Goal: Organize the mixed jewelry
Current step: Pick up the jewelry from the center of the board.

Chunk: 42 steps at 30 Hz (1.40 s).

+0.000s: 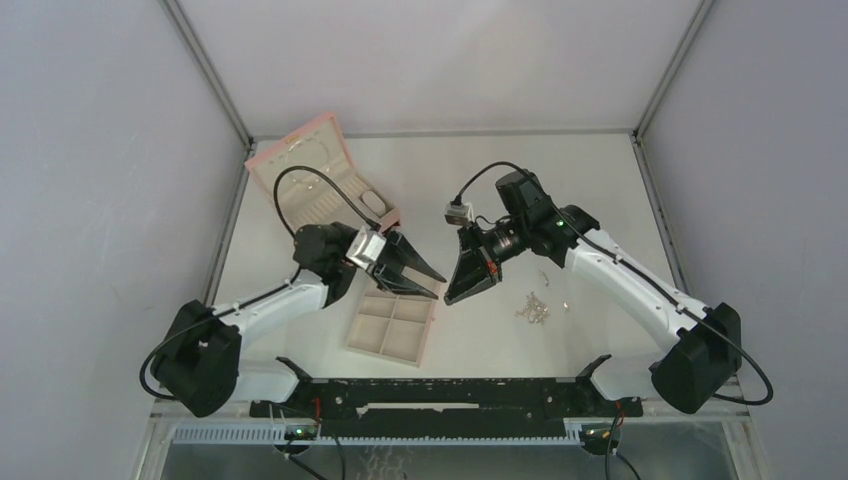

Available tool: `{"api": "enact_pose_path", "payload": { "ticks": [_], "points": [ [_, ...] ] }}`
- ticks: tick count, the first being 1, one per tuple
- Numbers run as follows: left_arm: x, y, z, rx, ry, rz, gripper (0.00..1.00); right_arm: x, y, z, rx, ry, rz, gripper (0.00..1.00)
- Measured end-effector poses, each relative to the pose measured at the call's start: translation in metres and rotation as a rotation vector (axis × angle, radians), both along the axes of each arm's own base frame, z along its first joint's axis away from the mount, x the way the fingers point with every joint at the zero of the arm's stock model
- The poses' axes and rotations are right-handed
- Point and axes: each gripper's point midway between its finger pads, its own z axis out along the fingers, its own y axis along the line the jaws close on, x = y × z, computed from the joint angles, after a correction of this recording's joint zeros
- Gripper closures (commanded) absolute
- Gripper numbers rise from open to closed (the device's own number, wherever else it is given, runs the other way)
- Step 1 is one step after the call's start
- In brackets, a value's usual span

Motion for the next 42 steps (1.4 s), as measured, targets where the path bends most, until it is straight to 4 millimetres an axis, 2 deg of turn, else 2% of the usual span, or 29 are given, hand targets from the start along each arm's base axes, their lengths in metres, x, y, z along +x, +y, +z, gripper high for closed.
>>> {"api": "enact_pose_path", "payload": {
  "ticks": [9,18,26,34,42],
  "points": [
    [-0.007,-0.005,-0.014,0.056,0.058,-0.054,0.65,0.0,0.003,0.007,0.034,-0.014,0.013,1.0],
    [-0.009,-0.005,-0.012,0.06,0.07,-0.056,0.66,0.001,0.003,0.007,0.038,-0.019,0.014,1.0],
    [-0.009,-0.004,-0.012,0.063,0.078,-0.057,0.73,0.001,0.003,0.006,0.037,-0.018,0.014,1.0],
    [-0.014,-0.005,-0.011,0.063,0.084,-0.069,0.74,0.001,0.004,0.006,0.036,-0.016,0.013,1.0],
    [-0.015,-0.006,-0.01,0.065,0.093,-0.071,0.85,0.002,0.004,0.004,0.032,-0.011,0.013,1.0]
  ]
}}
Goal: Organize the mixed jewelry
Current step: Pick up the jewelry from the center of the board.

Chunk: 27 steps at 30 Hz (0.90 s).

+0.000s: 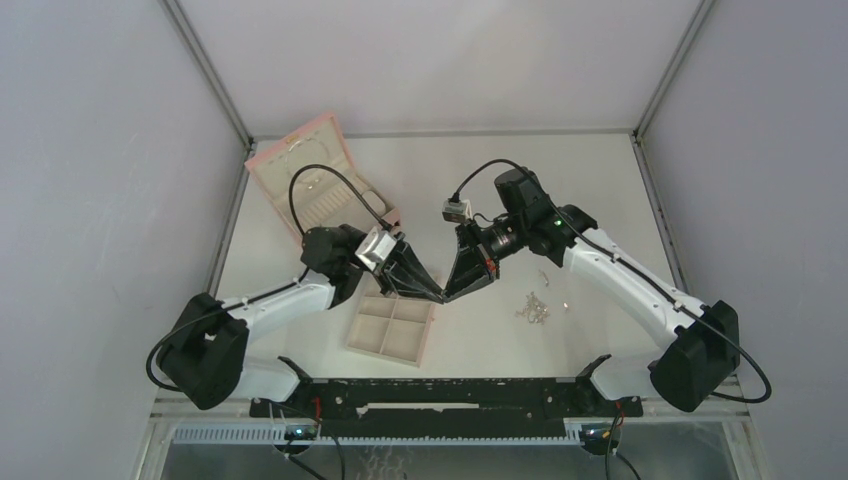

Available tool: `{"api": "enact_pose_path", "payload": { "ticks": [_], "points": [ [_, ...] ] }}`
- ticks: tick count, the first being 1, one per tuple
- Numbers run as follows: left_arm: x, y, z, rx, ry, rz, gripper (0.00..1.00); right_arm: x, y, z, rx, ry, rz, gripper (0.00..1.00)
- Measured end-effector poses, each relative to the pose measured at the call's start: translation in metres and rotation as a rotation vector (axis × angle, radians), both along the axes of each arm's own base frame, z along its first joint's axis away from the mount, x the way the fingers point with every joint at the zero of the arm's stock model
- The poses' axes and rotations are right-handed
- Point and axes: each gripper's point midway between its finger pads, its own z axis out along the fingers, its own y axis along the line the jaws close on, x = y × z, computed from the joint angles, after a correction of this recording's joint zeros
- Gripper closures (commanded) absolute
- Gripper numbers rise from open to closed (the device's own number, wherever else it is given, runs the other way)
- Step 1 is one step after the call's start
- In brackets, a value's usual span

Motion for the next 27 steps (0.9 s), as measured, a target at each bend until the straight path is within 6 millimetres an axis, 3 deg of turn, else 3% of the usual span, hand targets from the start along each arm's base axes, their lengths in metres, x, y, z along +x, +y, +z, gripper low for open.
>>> {"api": "enact_pose_path", "payload": {
  "ticks": [18,19,23,27],
  "points": [
    [0.0,0.0,0.002,-0.005,0.006,0.006,1.0,0.0,0.0,0.0,0.001,-0.003,0.0,1.0],
    [0.0,0.0,0.002,-0.004,0.011,0.007,1.0,0.0,0.0,0.0,0.001,-0.003,0.0,0.95],
    [0.0,-0.001,0.002,0.001,0.021,0.007,1.0,0.007,-0.002,-0.003,-0.01,-0.009,-0.027,0.57],
    [0.0,0.0,-0.001,0.009,0.031,0.01,1.0,0.017,-0.008,-0.005,-0.026,-0.009,-0.075,0.33]
  ]
}}
